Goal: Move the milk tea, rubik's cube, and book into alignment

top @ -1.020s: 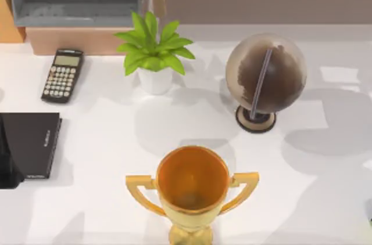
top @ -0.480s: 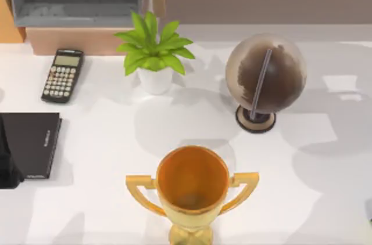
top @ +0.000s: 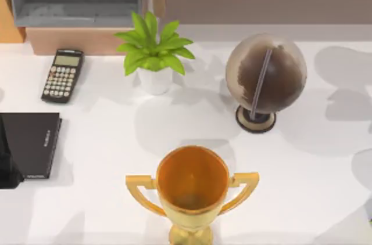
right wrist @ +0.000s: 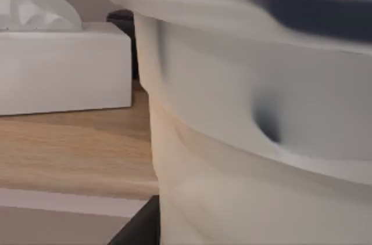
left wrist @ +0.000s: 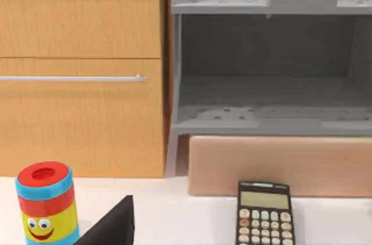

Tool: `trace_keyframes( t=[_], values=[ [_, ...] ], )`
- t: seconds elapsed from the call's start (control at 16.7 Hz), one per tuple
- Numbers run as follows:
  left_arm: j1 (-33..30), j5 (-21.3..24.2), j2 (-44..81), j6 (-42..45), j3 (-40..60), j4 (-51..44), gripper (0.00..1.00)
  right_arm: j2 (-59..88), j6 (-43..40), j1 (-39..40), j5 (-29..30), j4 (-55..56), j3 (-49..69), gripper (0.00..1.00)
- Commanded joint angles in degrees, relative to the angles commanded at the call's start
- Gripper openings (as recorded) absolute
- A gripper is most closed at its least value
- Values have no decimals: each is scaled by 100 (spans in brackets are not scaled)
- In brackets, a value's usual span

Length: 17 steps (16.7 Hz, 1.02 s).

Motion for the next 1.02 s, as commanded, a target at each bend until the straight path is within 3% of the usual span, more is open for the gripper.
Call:
trace_keyframes(
  t=[0.6, 1.02],
  values=[
    [0, 0, 0, 0, 0, 0, 100, 644, 179, -83, 280, -1, 337, 0],
    [0, 0, 0, 0, 0, 0, 100, 562, 596, -714, 764, 825, 365, 0]
  ],
)
